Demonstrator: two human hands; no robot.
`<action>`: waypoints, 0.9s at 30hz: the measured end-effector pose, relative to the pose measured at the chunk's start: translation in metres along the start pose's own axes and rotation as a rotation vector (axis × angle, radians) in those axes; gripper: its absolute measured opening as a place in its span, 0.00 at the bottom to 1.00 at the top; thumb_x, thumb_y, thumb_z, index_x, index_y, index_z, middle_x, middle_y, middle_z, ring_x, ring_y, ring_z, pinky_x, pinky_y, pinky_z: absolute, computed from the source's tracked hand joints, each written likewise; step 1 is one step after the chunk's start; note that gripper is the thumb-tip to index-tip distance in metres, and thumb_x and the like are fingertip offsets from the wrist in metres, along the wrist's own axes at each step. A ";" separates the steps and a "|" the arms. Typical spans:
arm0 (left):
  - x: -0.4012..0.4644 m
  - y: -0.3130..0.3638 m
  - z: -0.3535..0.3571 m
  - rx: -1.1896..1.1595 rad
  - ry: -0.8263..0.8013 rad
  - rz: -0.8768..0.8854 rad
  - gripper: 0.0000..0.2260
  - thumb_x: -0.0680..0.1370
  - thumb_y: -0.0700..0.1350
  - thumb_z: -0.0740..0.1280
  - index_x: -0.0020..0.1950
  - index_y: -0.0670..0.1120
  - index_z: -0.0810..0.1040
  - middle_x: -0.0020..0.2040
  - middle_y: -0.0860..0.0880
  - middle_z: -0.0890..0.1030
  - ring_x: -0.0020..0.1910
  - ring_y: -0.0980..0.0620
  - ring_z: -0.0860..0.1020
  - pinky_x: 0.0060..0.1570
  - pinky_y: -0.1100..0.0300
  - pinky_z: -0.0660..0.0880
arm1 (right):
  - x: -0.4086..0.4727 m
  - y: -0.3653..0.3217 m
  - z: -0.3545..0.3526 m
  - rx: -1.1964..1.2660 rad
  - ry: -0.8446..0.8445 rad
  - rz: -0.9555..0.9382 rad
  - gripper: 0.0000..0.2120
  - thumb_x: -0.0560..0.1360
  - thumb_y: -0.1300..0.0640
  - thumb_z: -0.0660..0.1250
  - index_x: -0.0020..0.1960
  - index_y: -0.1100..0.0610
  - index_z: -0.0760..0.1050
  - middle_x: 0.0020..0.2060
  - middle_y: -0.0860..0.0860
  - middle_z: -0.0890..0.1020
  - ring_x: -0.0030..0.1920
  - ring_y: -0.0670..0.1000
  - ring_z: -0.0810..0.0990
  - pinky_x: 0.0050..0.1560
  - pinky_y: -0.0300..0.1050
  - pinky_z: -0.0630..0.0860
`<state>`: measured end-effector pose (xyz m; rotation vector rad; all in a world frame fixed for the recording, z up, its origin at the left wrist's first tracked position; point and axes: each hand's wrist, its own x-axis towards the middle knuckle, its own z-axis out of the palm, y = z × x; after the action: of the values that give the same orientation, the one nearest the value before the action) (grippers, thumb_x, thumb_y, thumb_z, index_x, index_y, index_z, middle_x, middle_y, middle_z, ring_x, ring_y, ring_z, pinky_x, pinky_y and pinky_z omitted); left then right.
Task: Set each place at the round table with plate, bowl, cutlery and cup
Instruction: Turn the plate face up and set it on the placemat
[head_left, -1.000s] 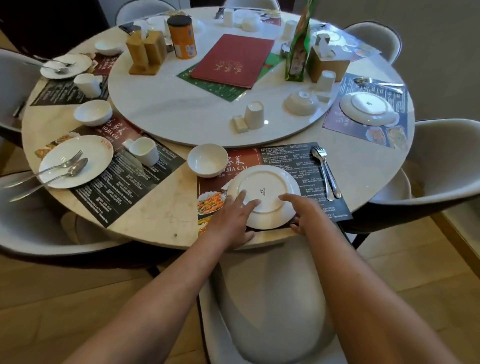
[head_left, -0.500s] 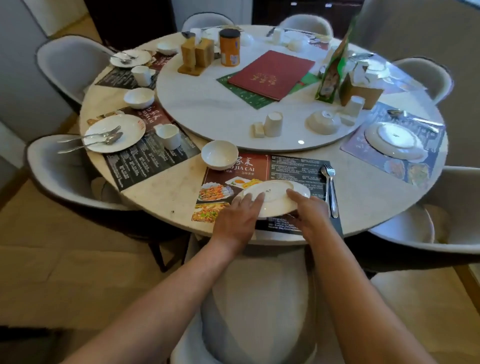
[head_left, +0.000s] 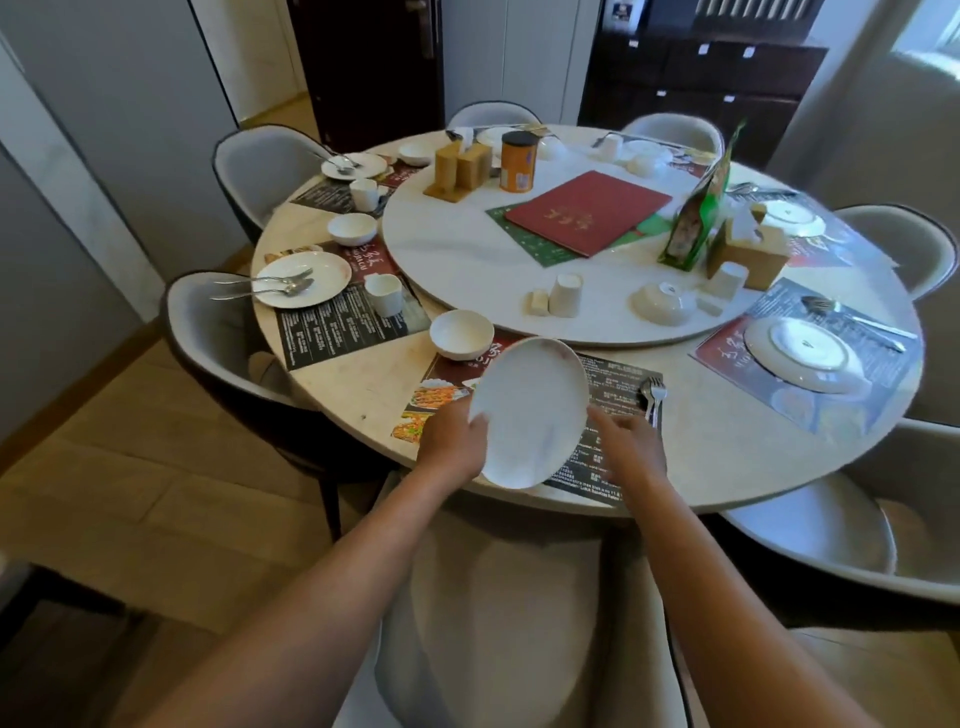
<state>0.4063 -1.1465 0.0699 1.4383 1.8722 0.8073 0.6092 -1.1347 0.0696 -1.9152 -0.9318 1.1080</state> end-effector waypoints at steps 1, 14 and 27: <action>0.001 -0.002 0.001 -0.113 -0.011 -0.060 0.14 0.85 0.47 0.59 0.67 0.46 0.77 0.60 0.45 0.81 0.52 0.47 0.77 0.37 0.62 0.77 | 0.000 0.007 0.001 -0.035 0.009 0.025 0.22 0.72 0.38 0.69 0.57 0.52 0.77 0.48 0.50 0.81 0.49 0.52 0.80 0.53 0.57 0.81; 0.003 -0.030 0.039 -0.739 -0.116 -0.544 0.16 0.84 0.42 0.62 0.72 0.43 0.70 0.60 0.43 0.79 0.53 0.46 0.79 0.33 0.55 0.82 | 0.026 0.041 0.015 0.104 -0.188 0.143 0.12 0.81 0.54 0.63 0.64 0.53 0.73 0.55 0.52 0.80 0.54 0.55 0.80 0.44 0.53 0.84; 0.065 -0.025 0.045 -0.120 0.093 -0.476 0.18 0.82 0.47 0.65 0.72 0.48 0.73 0.58 0.48 0.80 0.51 0.48 0.78 0.45 0.57 0.75 | 0.108 0.049 0.012 -0.086 -0.633 0.160 0.09 0.77 0.63 0.71 0.47 0.60 0.70 0.38 0.60 0.84 0.33 0.53 0.84 0.28 0.43 0.78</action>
<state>0.4137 -1.0842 0.0153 0.8407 2.0801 0.7399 0.6495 -1.0637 -0.0170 -1.7490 -1.1814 1.8561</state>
